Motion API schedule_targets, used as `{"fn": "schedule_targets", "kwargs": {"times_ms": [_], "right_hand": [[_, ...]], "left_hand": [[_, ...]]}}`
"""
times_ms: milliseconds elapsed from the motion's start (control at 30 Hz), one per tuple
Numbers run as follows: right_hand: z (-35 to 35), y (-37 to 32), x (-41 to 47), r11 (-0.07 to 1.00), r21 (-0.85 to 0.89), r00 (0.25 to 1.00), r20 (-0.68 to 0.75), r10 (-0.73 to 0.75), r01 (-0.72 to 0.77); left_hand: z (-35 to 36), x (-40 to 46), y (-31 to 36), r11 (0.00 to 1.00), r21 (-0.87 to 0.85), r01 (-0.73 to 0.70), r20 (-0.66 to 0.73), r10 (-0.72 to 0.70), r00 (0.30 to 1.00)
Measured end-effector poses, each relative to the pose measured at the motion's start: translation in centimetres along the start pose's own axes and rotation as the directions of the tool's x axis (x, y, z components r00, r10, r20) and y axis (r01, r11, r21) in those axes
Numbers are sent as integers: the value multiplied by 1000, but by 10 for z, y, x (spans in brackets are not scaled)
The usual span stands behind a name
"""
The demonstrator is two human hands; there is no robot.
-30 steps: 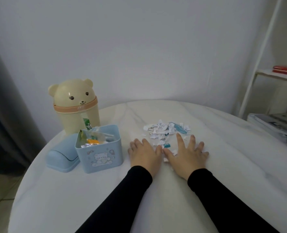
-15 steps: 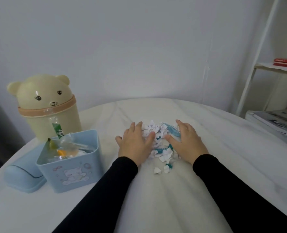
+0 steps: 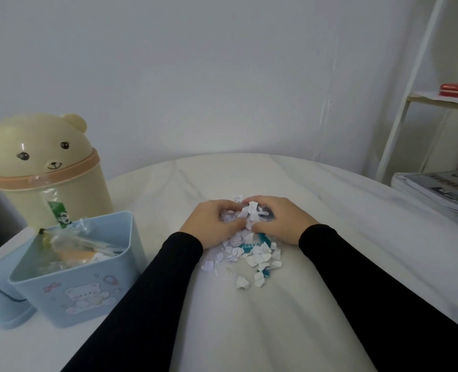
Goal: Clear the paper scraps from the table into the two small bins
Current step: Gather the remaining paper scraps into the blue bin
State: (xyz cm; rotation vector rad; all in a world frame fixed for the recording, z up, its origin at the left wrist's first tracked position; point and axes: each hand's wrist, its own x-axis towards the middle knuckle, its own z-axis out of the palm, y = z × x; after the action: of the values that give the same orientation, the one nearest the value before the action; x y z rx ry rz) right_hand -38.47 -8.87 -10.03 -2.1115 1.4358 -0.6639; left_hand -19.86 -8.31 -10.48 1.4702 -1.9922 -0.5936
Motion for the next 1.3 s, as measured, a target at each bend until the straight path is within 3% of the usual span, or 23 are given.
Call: {"fn": "schedule_targets", "kwargs": {"times_ms": [100,200,300,367,467,600,733,1000,1133,1300], "right_hand": [[-2,-2,-8,985,150,996,30,-88,83],[-1,-7,-22,964,230,990,27,-140,130],[0,-14,-42,974,170,988,-60,-141,149],[2,-17,-51,988,19,976,-158,-148,153],[8,-22,-64,986,-160,977,-199,-78,46],[25,-29,-72,956,-228,975,-164,152,-187],[23,-30,-70,944,-266,969,-202,143,-194],[29,-24,-47,877,-480,997,-34,-64,40],[24,-22,-38,926,-368,996,52,-67,81],[19,-22,-43,993,-88,989,-113,-90,80]], "left_hand": [[-2,-6,1,999,-32,-10,-25,9,1000],[-5,-21,2,984,-177,-7,-40,0,999],[-8,-41,5,958,-286,-13,-75,-9,997],[-8,-52,10,982,-183,-36,-123,14,992],[-7,-69,22,988,135,-70,-141,89,986],[9,-81,28,920,391,18,43,-38,998],[7,-76,23,917,383,106,-22,-106,994],[6,-63,22,958,274,80,-65,-64,996],[12,-58,21,906,402,134,-52,-123,991],[10,-54,20,955,297,12,23,-20,1000]]}}
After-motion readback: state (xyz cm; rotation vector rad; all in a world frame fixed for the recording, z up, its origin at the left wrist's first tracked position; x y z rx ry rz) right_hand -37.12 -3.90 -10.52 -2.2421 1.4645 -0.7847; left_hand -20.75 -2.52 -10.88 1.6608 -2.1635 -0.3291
